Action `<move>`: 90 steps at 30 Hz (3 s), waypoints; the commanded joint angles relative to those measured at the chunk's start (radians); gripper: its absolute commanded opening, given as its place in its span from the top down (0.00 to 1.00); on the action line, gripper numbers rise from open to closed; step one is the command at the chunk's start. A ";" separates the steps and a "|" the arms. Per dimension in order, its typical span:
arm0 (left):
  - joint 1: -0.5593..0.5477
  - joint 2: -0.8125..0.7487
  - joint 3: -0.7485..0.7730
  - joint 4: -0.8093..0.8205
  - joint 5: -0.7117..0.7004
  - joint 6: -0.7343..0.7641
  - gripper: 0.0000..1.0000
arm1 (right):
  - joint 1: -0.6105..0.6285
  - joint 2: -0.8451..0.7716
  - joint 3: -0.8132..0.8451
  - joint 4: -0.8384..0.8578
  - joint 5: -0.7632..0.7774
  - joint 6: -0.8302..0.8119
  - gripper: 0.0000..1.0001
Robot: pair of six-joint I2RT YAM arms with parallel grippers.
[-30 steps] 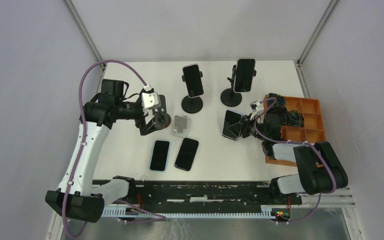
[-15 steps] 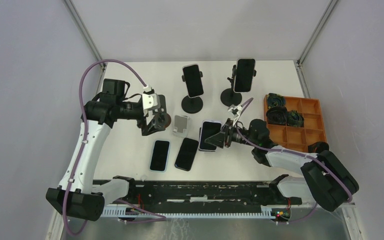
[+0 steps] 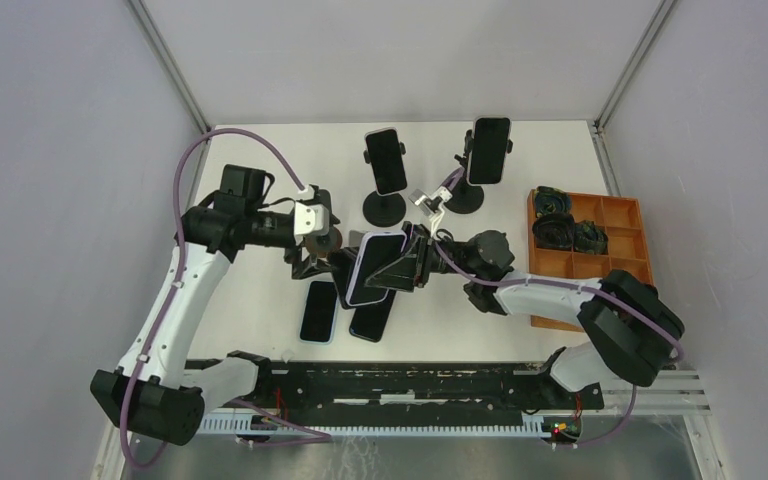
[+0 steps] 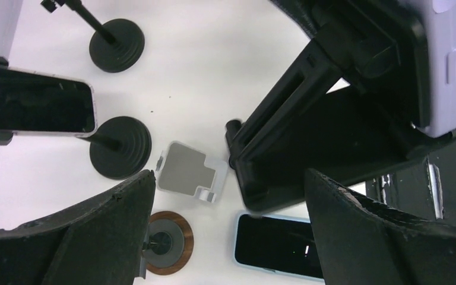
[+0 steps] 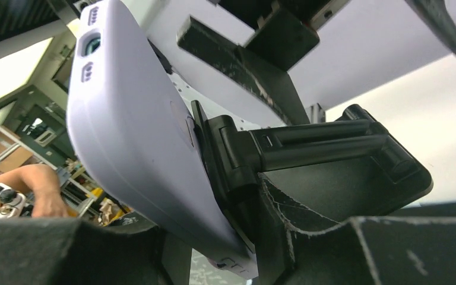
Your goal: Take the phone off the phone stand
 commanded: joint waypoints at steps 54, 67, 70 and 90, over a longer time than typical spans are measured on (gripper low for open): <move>-0.069 -0.067 -0.004 -0.134 -0.102 0.412 0.98 | -0.063 -0.129 0.202 -0.254 0.118 -0.050 0.81; -0.068 -0.053 -0.009 -0.134 -0.137 0.424 0.98 | -0.219 -0.306 0.214 -0.373 0.049 -0.033 0.83; -0.069 -0.052 -0.007 -0.135 -0.141 0.421 0.98 | -0.241 -0.325 0.203 -0.378 0.041 -0.025 0.83; -0.068 -0.070 0.029 -0.149 -0.145 0.418 0.98 | -0.329 -0.136 0.080 -1.207 0.063 -0.575 0.89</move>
